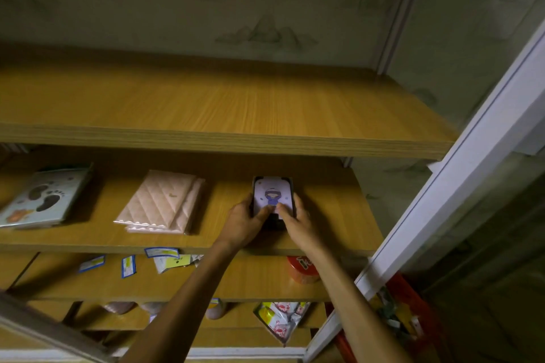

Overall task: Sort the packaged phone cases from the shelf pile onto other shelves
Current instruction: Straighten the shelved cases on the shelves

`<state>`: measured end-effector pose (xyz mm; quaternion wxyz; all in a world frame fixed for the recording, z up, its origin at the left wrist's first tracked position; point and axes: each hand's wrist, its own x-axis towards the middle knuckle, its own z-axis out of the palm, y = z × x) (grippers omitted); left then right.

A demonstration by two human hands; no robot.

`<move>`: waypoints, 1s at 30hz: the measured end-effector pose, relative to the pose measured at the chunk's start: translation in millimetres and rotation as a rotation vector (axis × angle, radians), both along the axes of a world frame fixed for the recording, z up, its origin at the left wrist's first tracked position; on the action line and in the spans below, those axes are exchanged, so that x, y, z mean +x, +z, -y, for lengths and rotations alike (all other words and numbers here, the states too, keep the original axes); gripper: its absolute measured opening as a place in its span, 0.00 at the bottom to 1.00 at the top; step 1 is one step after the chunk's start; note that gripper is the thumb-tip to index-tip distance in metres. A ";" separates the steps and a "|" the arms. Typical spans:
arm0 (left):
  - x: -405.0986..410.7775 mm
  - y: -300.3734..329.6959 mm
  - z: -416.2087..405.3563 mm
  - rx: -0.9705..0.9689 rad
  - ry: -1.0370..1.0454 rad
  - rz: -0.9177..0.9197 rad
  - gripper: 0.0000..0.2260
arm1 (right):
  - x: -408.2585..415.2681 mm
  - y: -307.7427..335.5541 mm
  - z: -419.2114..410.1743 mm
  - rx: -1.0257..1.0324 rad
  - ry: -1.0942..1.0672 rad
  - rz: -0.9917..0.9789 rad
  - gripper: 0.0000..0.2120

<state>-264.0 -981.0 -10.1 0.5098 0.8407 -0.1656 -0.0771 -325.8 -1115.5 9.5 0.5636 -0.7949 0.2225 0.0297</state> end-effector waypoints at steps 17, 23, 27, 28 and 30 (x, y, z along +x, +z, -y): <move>-4.7 8.7 -5.2 0.097 -0.002 0.029 0.26 | -0.1 -0.4 -1.2 -0.033 -0.050 0.059 0.33; -3.8 26.0 -64.0 0.181 0.087 0.212 0.38 | 0.7 8.7 -21.6 -0.287 -0.068 0.341 0.31; -1.2 35.1 -123.5 0.160 0.174 0.286 0.38 | 14.7 16.8 -74.1 -0.231 0.113 0.378 0.28; 1.6 35.1 -139.8 0.163 0.201 0.280 0.38 | 19.5 15.9 -88.4 -0.215 0.148 0.376 0.28; 9.7 31.8 -171.0 0.183 0.227 0.280 0.40 | 29.8 10.7 -115.5 -0.245 0.202 0.333 0.29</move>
